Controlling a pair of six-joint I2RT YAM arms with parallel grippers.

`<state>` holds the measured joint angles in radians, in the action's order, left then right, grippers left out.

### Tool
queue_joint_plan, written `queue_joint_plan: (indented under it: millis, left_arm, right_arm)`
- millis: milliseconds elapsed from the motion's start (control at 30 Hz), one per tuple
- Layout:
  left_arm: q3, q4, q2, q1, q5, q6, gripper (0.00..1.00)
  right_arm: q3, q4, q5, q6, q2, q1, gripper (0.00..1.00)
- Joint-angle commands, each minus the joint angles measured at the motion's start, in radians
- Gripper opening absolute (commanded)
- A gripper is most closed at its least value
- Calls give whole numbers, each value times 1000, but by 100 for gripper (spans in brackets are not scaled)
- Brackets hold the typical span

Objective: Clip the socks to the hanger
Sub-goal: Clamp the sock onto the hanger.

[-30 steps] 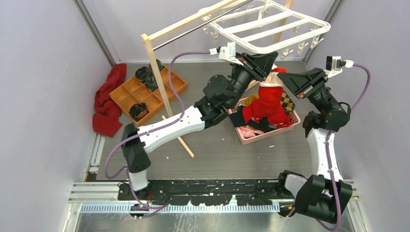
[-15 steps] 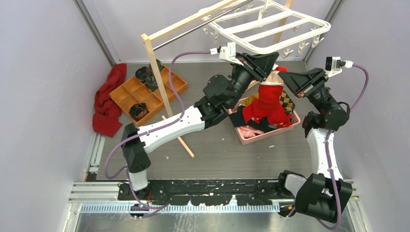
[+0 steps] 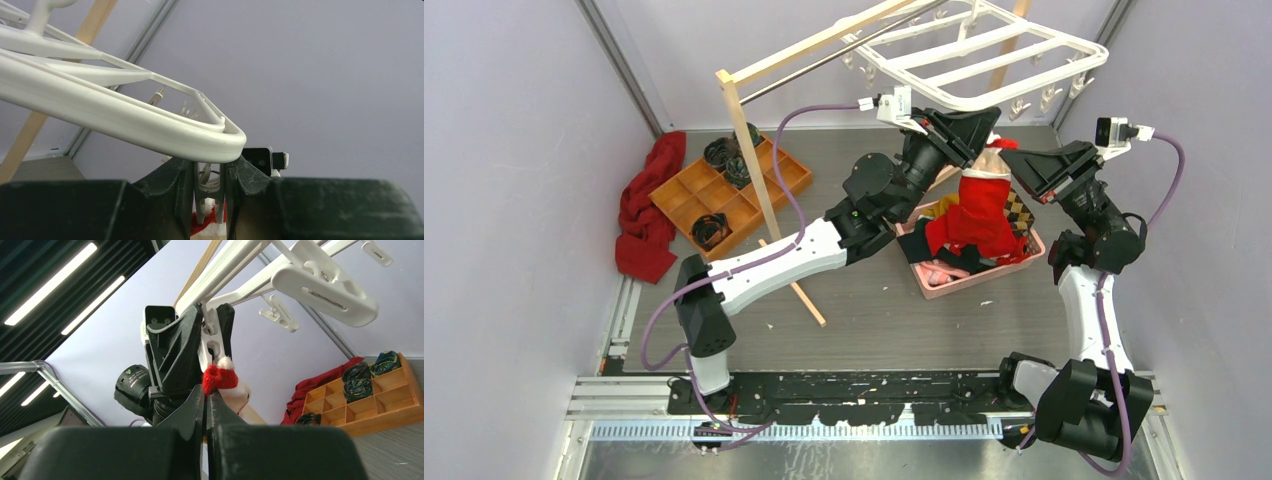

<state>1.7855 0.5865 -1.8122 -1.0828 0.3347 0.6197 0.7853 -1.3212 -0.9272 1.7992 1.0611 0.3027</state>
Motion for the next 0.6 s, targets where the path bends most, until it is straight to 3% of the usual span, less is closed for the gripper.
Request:
queue_joint_plan:
  millis: [0,567]
  left_arm:
    - [40,39,18,12,-15,-17,5]
    - [41,47,11,15,-46,-20,4]
  right_arm:
    - [28,-66,19,25,-11,-5,1]
    - [55,-95,39,50,-13,-4,1]
